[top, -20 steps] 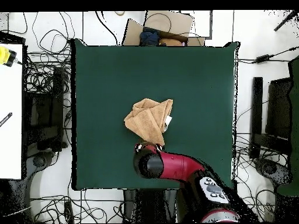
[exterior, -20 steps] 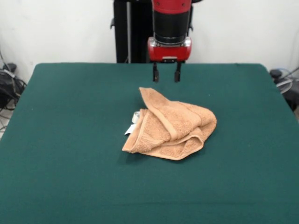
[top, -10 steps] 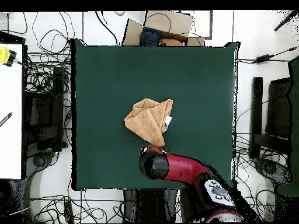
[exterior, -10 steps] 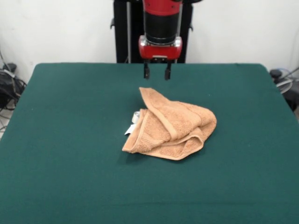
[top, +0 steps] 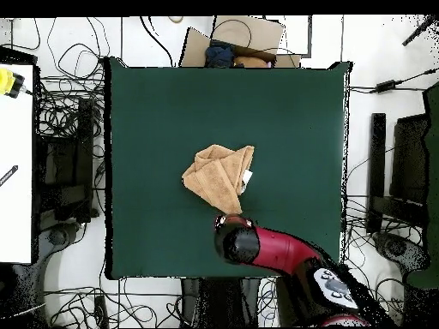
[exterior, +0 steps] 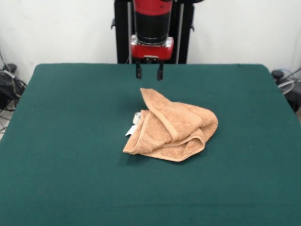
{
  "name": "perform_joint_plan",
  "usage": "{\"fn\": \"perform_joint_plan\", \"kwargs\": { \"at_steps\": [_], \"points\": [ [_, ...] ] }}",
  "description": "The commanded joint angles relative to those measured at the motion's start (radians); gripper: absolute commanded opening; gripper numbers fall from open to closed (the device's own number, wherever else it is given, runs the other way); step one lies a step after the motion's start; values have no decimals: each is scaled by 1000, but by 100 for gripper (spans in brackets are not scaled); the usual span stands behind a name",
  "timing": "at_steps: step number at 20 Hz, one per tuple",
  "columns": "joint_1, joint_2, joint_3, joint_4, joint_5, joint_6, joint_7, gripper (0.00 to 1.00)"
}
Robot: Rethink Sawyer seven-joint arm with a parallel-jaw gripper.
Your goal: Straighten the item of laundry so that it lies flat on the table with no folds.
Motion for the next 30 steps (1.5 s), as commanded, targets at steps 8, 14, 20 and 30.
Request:
{"fn": "perform_joint_plan", "kwargs": {
  "at_steps": [8, 14, 20, 30],
  "points": [
    [-100, 173, 93, -101, -54, -51, 70, 100],
    [-183, 229, 197, -99, -75, -80, 49, 100],
    [-234, 249, 267, -83, -106, -89, 59, 100],
    [-258, 262, 307, -79, -142, -102, 83, 100]
  ]
}}
